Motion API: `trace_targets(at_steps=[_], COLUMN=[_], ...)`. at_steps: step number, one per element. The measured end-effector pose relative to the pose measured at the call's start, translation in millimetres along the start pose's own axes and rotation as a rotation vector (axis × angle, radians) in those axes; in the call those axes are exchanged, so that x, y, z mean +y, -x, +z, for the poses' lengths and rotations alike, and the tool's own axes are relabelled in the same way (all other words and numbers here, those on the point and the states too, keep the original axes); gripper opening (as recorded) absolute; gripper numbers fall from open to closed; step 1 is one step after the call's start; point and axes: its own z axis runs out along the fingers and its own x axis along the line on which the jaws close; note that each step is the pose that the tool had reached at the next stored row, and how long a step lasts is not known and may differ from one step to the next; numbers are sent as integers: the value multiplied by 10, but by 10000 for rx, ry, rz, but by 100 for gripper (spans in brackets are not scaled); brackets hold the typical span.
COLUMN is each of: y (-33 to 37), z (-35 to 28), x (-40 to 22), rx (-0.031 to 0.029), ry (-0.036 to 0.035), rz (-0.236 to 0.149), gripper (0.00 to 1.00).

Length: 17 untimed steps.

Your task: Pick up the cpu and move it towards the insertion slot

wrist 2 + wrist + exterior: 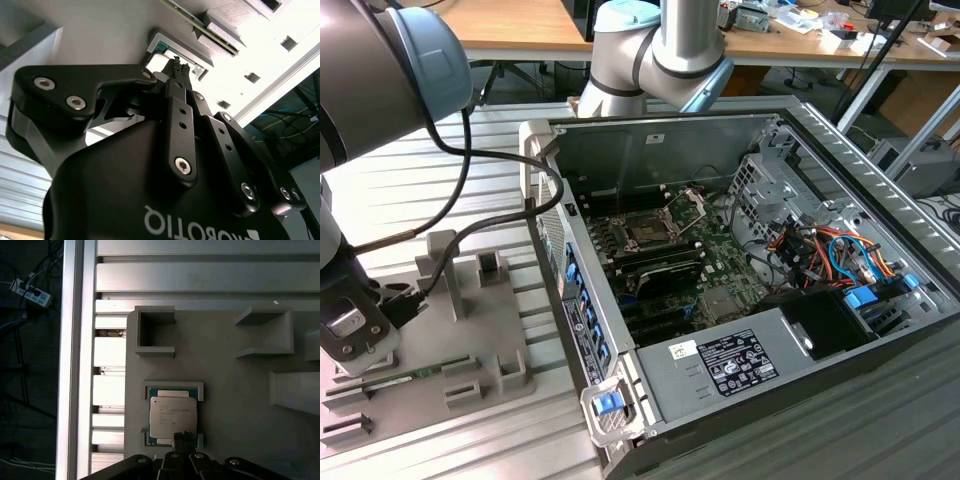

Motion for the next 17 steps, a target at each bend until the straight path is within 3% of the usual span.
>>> trace_targets(at_steps=[6,11,17], y=[1,-5,-40], z=[15,16,18], x=[3,82,84], rx=[-3,-1,7], ry=[1,-1,-3], rz=[-1,0,-160], gripper=[11,11,11])
